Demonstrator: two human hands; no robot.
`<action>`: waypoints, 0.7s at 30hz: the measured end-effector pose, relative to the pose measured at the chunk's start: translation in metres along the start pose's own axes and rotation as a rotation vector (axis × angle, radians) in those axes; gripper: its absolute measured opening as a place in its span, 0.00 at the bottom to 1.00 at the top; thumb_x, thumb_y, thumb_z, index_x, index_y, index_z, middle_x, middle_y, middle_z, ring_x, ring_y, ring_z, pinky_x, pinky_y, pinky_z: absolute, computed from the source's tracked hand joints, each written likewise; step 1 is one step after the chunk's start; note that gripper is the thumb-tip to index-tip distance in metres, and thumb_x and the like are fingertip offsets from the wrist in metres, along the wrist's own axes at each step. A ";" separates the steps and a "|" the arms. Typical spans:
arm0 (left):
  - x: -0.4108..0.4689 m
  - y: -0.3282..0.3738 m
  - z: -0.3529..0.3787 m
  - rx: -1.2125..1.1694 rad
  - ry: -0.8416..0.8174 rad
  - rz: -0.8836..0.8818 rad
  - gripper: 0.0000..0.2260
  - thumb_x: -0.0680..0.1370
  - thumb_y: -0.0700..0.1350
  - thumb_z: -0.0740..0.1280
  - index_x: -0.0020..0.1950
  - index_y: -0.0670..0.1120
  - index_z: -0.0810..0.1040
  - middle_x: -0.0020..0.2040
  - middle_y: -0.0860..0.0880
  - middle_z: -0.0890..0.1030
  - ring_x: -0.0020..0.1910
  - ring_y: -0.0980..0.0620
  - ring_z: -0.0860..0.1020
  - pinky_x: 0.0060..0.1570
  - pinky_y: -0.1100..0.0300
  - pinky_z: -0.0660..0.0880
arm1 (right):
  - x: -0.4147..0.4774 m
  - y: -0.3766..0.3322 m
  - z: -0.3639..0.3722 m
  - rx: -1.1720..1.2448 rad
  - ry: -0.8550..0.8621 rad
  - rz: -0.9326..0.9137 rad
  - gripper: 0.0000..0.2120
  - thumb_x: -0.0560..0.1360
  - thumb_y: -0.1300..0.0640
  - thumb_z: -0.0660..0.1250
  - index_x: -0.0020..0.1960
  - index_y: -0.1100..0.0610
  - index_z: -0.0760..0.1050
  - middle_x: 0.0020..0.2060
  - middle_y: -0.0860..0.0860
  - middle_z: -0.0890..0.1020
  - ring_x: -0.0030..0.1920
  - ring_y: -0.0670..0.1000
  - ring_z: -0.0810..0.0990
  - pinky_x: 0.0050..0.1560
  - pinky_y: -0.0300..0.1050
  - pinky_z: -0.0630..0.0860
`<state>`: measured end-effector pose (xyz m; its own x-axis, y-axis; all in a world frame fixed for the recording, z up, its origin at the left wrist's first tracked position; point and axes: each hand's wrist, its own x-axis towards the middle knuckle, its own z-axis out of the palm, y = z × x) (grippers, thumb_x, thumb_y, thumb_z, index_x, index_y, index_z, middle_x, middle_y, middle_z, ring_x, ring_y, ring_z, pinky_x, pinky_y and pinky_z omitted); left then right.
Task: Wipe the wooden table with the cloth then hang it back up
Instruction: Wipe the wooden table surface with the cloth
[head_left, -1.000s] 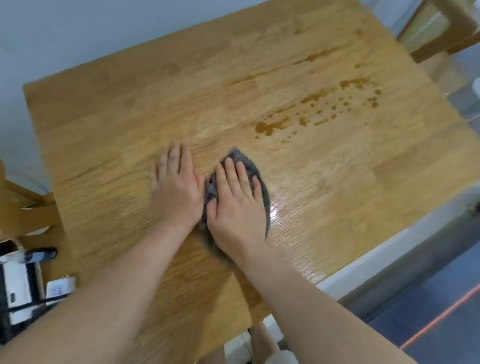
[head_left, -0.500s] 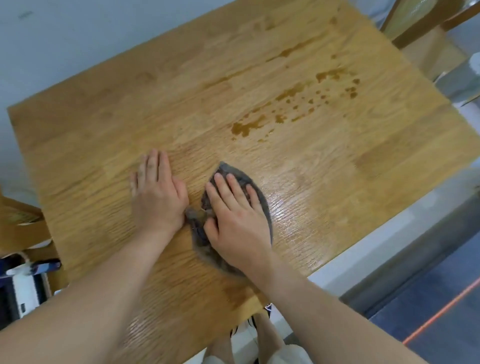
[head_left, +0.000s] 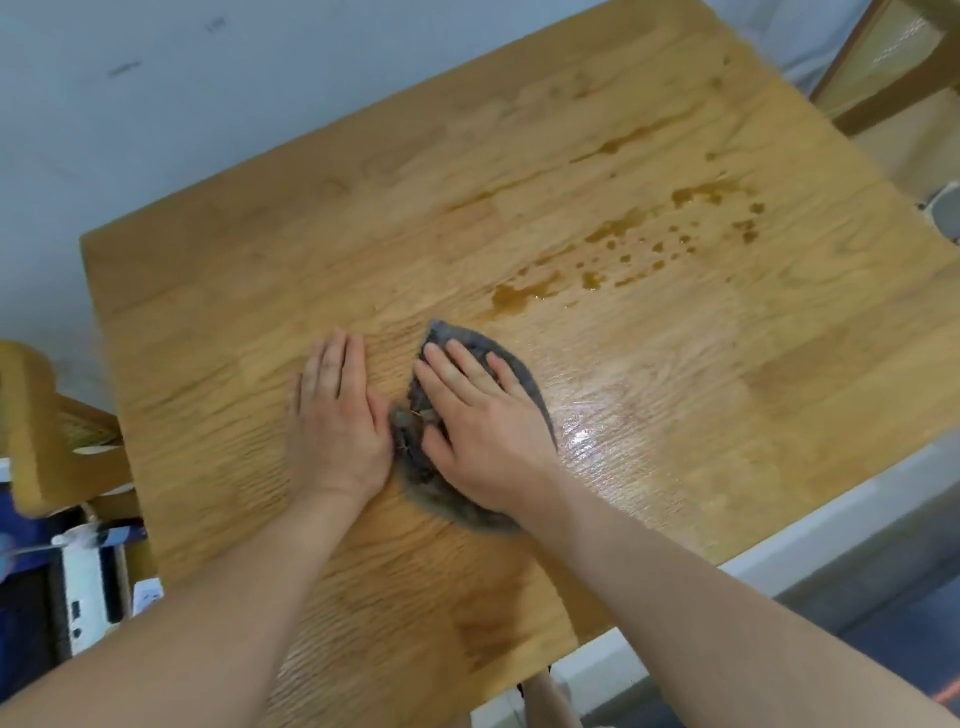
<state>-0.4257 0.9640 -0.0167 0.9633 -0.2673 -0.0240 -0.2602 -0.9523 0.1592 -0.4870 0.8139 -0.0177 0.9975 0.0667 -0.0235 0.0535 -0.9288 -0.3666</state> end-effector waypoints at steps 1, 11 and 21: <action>0.001 0.000 0.000 -0.001 0.006 -0.002 0.24 0.80 0.47 0.50 0.77 0.44 0.60 0.77 0.45 0.61 0.76 0.47 0.56 0.74 0.47 0.53 | 0.001 0.014 -0.004 -0.004 0.004 -0.030 0.27 0.77 0.48 0.55 0.75 0.54 0.64 0.75 0.48 0.63 0.76 0.47 0.56 0.76 0.51 0.52; 0.000 0.001 0.001 0.012 0.031 -0.001 0.26 0.78 0.48 0.49 0.76 0.43 0.61 0.76 0.44 0.62 0.75 0.46 0.58 0.74 0.47 0.53 | 0.071 0.053 -0.024 -0.052 0.053 0.193 0.28 0.79 0.48 0.51 0.77 0.56 0.57 0.77 0.51 0.57 0.77 0.50 0.52 0.76 0.53 0.48; 0.005 0.002 -0.005 0.030 -0.008 -0.015 0.27 0.77 0.49 0.47 0.76 0.43 0.61 0.76 0.44 0.62 0.76 0.46 0.58 0.74 0.46 0.54 | 0.049 0.062 -0.030 -0.037 -0.065 -0.110 0.28 0.77 0.47 0.55 0.76 0.52 0.62 0.75 0.48 0.62 0.76 0.47 0.56 0.75 0.52 0.54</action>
<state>-0.4207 0.9617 -0.0117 0.9665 -0.2544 -0.0336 -0.2482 -0.9600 0.1296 -0.4332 0.7484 -0.0134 0.9805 0.1914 -0.0458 0.1653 -0.9274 -0.3357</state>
